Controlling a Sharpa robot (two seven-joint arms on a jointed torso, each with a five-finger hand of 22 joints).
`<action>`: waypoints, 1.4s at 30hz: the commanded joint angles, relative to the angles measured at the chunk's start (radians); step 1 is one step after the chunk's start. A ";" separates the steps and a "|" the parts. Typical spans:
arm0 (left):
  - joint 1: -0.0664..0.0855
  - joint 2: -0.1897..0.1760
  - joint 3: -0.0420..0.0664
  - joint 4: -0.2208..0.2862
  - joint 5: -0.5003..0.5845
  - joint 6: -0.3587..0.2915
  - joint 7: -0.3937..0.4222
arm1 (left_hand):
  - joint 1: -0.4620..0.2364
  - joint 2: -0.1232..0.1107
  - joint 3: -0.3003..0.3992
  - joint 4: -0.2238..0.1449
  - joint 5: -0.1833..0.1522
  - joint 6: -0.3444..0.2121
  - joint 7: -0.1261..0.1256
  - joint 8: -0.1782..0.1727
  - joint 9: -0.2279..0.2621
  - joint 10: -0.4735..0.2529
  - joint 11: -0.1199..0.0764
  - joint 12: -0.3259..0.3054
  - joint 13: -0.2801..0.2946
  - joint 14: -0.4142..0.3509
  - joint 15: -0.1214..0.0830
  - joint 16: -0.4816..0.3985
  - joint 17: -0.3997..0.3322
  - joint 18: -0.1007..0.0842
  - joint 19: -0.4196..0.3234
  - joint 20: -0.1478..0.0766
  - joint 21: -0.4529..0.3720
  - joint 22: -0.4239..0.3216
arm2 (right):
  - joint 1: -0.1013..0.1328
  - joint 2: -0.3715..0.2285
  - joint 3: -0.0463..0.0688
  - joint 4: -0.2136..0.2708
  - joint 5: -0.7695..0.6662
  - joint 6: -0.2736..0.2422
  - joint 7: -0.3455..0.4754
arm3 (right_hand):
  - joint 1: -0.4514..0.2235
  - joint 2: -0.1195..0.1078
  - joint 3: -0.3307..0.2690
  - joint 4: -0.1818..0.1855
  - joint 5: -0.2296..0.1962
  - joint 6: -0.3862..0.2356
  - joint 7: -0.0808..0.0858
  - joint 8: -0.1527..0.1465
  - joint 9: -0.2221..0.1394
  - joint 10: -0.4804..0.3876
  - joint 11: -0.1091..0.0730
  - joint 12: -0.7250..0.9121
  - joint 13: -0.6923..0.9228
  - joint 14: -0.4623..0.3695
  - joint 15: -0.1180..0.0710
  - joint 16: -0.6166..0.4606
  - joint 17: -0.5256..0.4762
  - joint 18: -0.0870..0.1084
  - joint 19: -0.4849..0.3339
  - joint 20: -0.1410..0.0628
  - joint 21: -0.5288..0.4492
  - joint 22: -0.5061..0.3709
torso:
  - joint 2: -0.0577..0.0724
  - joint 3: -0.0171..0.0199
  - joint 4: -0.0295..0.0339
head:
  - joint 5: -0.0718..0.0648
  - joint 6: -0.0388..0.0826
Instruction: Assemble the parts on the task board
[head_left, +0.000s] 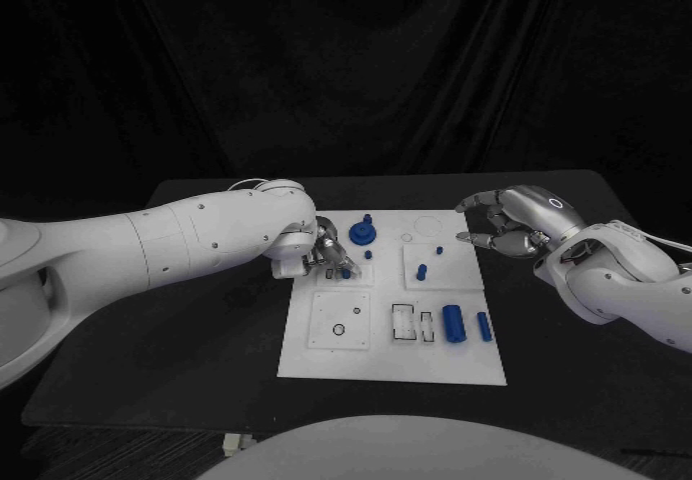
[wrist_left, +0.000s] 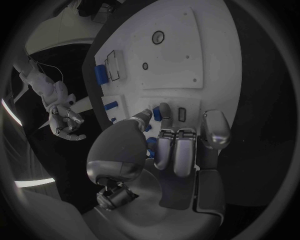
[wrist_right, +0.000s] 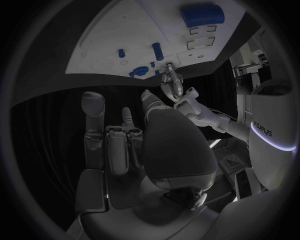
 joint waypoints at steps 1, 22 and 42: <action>-0.005 0.001 -0.002 0.001 0.003 0.012 -0.009 | -0.015 0.011 -0.031 0.019 -0.029 0.003 -0.003 0.011 0.024 0.104 -0.011 0.003 0.263 0.106 -0.004 0.003 0.263 -0.001 0.012 -0.004 -0.002 0.006 | -0.003 0.000 0.001 -0.001 -0.002 0.007 -0.019 | 0.001 0.008 -0.001 -0.002 0.004 0.008 0.001 0.005 -0.002 0.104 0.010 0.003 0.261 0.093 0.009 -0.005 0.218 -0.014 0.005 0.001 -0.005 0.001 | 0.001 0.0003 0.0004 | -0.001 0.000; 0.089 -0.112 -0.001 0.131 0.003 -0.133 0.046 | -0.041 -0.003 -0.144 0.092 -0.047 0.046 -0.026 0.065 0.101 0.105 -0.032 0.004 0.263 0.106 -0.024 0.003 0.263 -0.012 0.058 -0.023 0.029 0.059 | -0.003 -0.018 0.001 0.008 -0.001 -0.015 -0.009 | -0.006 0.005 -0.006 -0.001 0.002 0.014 0.001 0.007 -0.005 0.104 0.011 0.003 0.261 0.092 0.010 -0.006 0.218 -0.014 0.005 0.002 -0.007 0.002 | -0.001 -0.0005 -0.0008 | 0.001 0.000; 0.122 -0.096 -0.001 0.024 -0.054 -0.069 0.067 | 0.049 0.029 -0.192 0.088 -0.044 -0.037 0.005 -0.042 0.066 0.105 -0.008 0.004 0.263 0.106 -0.005 0.003 0.263 -0.008 0.041 -0.008 -0.001 0.047 | -0.003 -0.029 0.001 0.022 0.000 -0.016 0.002 | -0.008 0.005 -0.007 0.000 0.003 0.020 0.001 0.009 -0.007 0.104 0.010 0.003 0.261 0.093 0.010 -0.005 0.219 -0.014 0.006 0.003 -0.006 0.003 | 0.002 -0.0002 0.0018 | 0.007 0.000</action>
